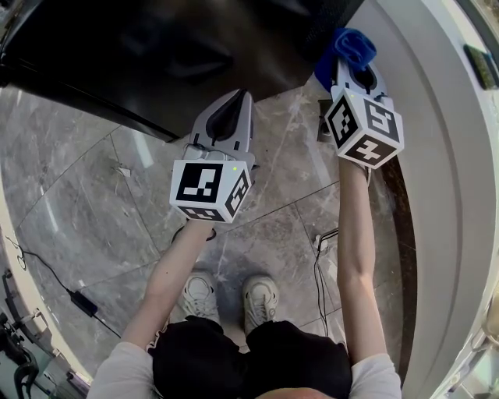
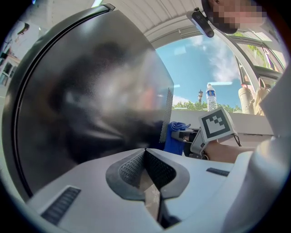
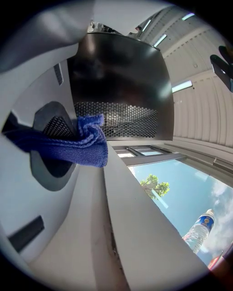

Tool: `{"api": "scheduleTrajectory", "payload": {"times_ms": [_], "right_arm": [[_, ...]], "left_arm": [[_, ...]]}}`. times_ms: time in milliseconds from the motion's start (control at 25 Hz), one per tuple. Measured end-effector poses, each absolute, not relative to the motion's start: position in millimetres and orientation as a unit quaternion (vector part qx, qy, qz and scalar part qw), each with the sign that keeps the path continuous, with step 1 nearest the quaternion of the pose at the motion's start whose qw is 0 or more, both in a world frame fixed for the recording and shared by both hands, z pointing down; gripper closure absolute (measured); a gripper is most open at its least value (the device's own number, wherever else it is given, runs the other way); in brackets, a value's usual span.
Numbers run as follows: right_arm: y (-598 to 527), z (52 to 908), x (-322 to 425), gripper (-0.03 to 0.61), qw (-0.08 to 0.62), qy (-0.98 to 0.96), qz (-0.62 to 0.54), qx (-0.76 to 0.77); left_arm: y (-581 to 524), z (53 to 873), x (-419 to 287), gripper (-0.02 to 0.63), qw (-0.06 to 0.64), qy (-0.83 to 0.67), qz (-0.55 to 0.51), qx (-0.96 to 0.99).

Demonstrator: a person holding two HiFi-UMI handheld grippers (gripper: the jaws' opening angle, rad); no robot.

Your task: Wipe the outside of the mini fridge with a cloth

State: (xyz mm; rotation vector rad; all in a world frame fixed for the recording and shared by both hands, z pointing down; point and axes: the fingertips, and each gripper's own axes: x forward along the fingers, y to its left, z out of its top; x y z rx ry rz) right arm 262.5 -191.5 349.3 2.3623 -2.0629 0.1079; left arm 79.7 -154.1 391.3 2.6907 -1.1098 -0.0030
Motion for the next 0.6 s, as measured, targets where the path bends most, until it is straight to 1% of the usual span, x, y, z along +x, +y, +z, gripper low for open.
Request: {"api": "scheduleTrajectory", "payload": {"times_ms": [400, 520, 600], "right_arm": [[-185.8, 350.3, 264.4, 0.526, -0.007, -0.648, 0.032, 0.761], [-179.2, 348.4, 249.3, 0.526, -0.016, -0.655, 0.035, 0.754], [-174.8, 347.3, 226.7, 0.526, -0.019, -0.673, 0.036, 0.739]], "left_arm": [[-149.8, 386.9, 57.6, 0.609, 0.104, -0.391, -0.001, 0.914], [-149.8, 389.6, 41.0, 0.609, 0.106, -0.406, -0.002, 0.908], [-151.4, 390.4, 28.6, 0.609, 0.113, -0.417, -0.005, 0.902]]}}
